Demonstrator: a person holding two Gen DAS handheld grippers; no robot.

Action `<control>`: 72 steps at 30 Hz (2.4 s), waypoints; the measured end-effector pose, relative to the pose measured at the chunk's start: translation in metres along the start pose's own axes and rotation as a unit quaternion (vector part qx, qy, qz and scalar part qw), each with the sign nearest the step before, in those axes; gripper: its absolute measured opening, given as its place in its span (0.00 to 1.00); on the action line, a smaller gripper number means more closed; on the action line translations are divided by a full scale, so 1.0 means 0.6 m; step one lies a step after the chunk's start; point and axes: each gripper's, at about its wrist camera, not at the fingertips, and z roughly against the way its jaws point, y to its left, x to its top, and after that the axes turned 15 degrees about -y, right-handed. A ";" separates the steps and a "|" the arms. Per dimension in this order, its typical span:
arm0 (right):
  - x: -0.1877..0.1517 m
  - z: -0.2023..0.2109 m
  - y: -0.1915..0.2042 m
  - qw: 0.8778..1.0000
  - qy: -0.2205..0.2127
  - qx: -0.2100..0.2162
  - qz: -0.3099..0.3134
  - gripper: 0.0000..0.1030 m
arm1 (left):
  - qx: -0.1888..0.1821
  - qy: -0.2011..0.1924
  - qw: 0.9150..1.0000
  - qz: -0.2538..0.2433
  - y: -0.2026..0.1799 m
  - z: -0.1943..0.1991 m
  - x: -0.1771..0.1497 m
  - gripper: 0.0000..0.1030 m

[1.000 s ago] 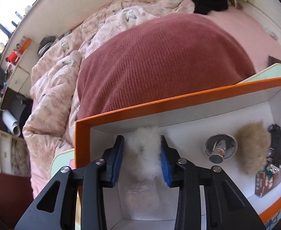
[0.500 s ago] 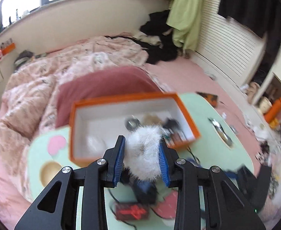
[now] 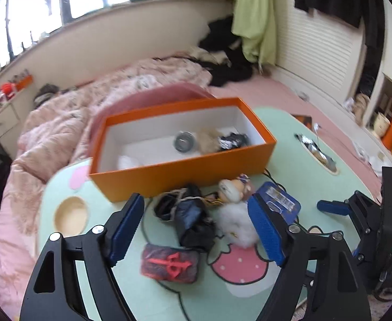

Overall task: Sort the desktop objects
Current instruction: 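Carry the pompom out with the left gripper and place it beside the blue tin, then reach the right gripper into the box and grasp the silver metal ring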

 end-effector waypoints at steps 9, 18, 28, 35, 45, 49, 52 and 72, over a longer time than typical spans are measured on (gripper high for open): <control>0.000 0.000 0.000 1.000 0.001 0.000 0.000 1.00 | 0.032 0.047 0.998 -0.002 -0.005 0.023 -0.127 0.79; -0.004 0.000 -0.003 1.000 0.001 -0.002 0.002 1.00 | 0.029 0.056 0.997 0.040 0.001 -0.042 -0.167 1.00; -0.005 0.000 -0.006 1.000 0.001 -0.002 0.001 1.00 | 0.029 0.053 0.997 0.040 0.003 -0.047 -0.169 1.00; -0.003 0.011 -0.013 1.000 -0.003 0.022 -0.014 1.00 | 0.028 0.053 0.997 0.040 0.004 -0.047 -0.169 1.00; 0.163 0.020 -0.020 0.997 -0.027 0.060 -0.035 0.90 | 0.027 0.049 0.998 0.040 0.006 -0.035 -0.164 1.00; 0.263 -0.058 0.006 0.997 0.014 0.063 -0.038 0.73 | 0.027 0.048 0.998 0.041 0.007 -0.028 -0.166 1.00; 0.308 -0.147 0.014 0.994 0.069 0.064 -0.058 0.63 | 0.027 0.046 0.998 0.041 0.005 -0.024 -0.168 1.00; 0.295 -0.249 0.040 0.993 0.118 0.011 -0.008 0.28 | 0.019 0.036 0.998 0.041 0.008 -0.010 -0.175 1.00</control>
